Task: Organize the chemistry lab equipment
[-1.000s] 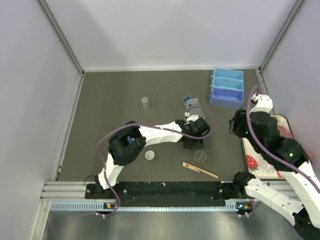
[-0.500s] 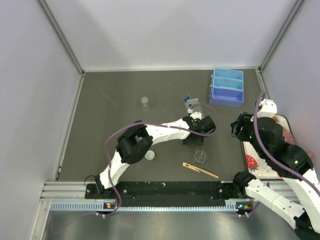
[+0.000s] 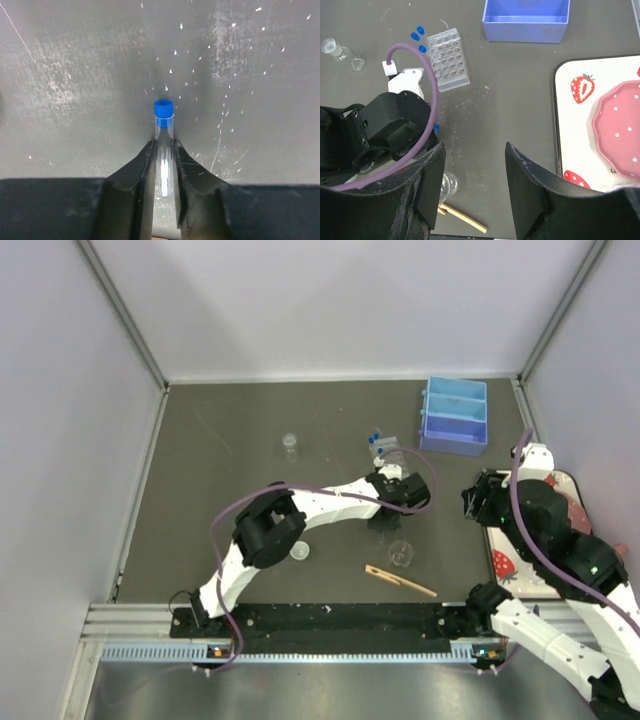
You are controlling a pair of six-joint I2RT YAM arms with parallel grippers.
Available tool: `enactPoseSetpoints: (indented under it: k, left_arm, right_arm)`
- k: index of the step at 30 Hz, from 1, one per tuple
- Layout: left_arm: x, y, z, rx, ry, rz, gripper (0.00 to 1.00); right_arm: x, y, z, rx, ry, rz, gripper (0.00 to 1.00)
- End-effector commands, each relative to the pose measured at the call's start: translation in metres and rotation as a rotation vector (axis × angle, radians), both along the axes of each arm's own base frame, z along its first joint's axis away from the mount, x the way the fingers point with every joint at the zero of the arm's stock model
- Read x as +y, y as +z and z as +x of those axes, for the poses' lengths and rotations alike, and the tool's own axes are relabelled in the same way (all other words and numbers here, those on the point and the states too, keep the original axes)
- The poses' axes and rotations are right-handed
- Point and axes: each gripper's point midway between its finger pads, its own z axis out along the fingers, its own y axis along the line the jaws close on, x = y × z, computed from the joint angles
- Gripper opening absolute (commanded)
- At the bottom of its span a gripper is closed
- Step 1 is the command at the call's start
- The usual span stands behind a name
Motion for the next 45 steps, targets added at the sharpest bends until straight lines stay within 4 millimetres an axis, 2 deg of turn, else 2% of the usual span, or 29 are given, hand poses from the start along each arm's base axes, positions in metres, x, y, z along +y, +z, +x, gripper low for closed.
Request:
enactPoseSetpoints:
  k: [1, 2, 4, 9, 14, 15, 17, 18, 24, 27, 33, 40, 45]
  left_arm:
    - [0.045, -0.041, -0.038, 0.125, -0.029, 0.175, 0.18]
    - [0.047, -0.041, -0.039, 0.129, -0.034, 0.178, 0.09]
    - [0.053, -0.037, -0.045, 0.135, -0.048, 0.182, 0.00]
    - [0.067, -0.023, -0.050, 0.126, -0.106, 0.191, 0.00]
    - [0.068, 0.031, -0.053, 0.078, -0.302, 0.128, 0.00]
    - [0.071, 0.051, -0.053, 0.052, -0.349, 0.106, 0.00]
    - [0.073, 0.071, -0.058, 0.032, -0.404, 0.073, 0.00]
    - [0.076, 0.090, -0.059, 0.000, -0.452, 0.045, 0.00]
    - [0.093, 0.155, -0.066, -0.125, -0.667, -0.020, 0.00]
    - [0.105, 0.173, -0.067, -0.194, -0.733, -0.013, 0.00]
    - [0.113, 0.199, -0.071, -0.335, -0.846, -0.075, 0.00]
    - [0.114, 0.214, -0.079, -0.407, -0.921, -0.137, 0.00]
    - [0.114, 0.223, -0.080, -0.460, -0.939, -0.173, 0.00]
  right_arm:
    - [0.002, 0.008, -0.002, -0.034, 0.020, 0.024, 0.51]
    - [0.003, 0.008, -0.001, -0.033, 0.020, 0.027, 0.51]
    - [0.004, 0.007, -0.001, -0.030, 0.021, 0.028, 0.51]
    - [0.015, -0.004, 0.004, 0.003, 0.050, 0.027, 0.51]
    - [0.036, -0.006, 0.016, 0.019, 0.104, 0.052, 0.51]
    - [0.039, -0.006, 0.018, 0.022, 0.111, 0.055, 0.51]
    - [0.047, -0.004, 0.024, 0.025, 0.121, 0.061, 0.51]
    - [0.049, -0.003, 0.026, 0.027, 0.126, 0.060, 0.51]
    - [0.098, -0.004, 0.041, 0.073, 0.304, 0.105, 0.51]
    - [0.126, -0.005, 0.044, 0.093, 0.415, 0.146, 0.51]
    - [0.174, 0.001, 0.042, 0.131, 0.623, 0.250, 0.51]
    - [0.223, 0.007, 0.017, 0.245, 0.863, 0.449, 0.51]
    - [0.236, -0.002, 0.005, 0.316, 0.929, 0.516, 0.51]
